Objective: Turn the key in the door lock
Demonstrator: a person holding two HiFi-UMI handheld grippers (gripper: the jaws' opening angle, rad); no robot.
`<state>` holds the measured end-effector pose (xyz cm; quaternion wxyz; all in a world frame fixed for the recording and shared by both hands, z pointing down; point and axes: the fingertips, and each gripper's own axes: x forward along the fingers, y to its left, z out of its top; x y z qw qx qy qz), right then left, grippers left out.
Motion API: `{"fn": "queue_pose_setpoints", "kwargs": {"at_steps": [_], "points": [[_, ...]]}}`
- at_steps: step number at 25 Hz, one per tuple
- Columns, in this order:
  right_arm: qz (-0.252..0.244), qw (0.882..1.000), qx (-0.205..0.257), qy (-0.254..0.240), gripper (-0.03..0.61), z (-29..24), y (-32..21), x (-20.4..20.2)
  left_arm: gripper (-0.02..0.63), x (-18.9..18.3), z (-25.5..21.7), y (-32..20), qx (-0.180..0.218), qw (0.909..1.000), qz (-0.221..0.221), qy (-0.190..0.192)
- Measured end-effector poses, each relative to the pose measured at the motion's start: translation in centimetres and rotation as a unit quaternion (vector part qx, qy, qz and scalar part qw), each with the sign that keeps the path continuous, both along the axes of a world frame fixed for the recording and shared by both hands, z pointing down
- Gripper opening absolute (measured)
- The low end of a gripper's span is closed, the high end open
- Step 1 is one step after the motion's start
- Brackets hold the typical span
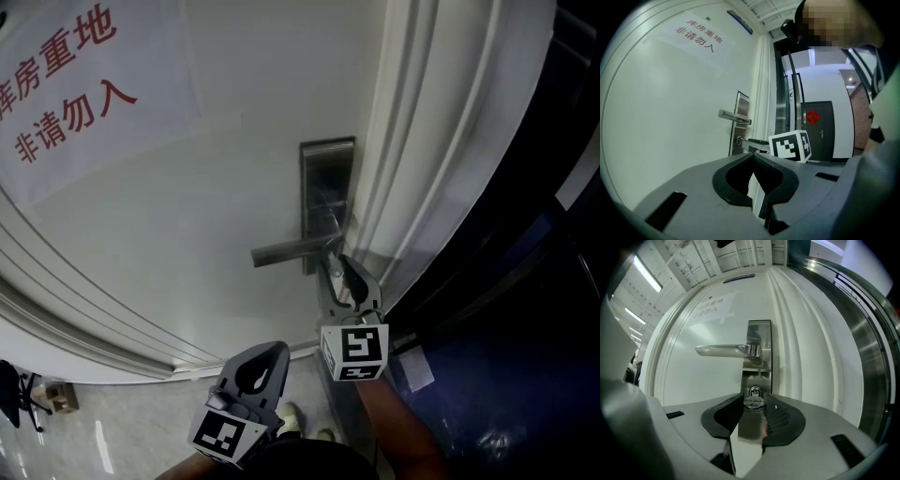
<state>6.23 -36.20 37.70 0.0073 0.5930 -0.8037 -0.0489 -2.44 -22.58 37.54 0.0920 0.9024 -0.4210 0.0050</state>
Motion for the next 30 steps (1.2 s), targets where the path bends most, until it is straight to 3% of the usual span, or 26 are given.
{"fn": "queue_pose_setpoints", "kwargs": {"at_steps": [7,30], "points": [[-0.012,0.999,-0.033,-0.018,0.137,-0.1,-0.4,0.0,0.003,0.0,-0.1,-0.1,0.000,1.0000,0.001,0.002],[0.022,0.999,-0.042,0.001,0.135,-0.5,-3.1,-0.9,0.003,-1.1,0.0,-0.9,-0.005,0.9998,-0.008,0.015]]}}
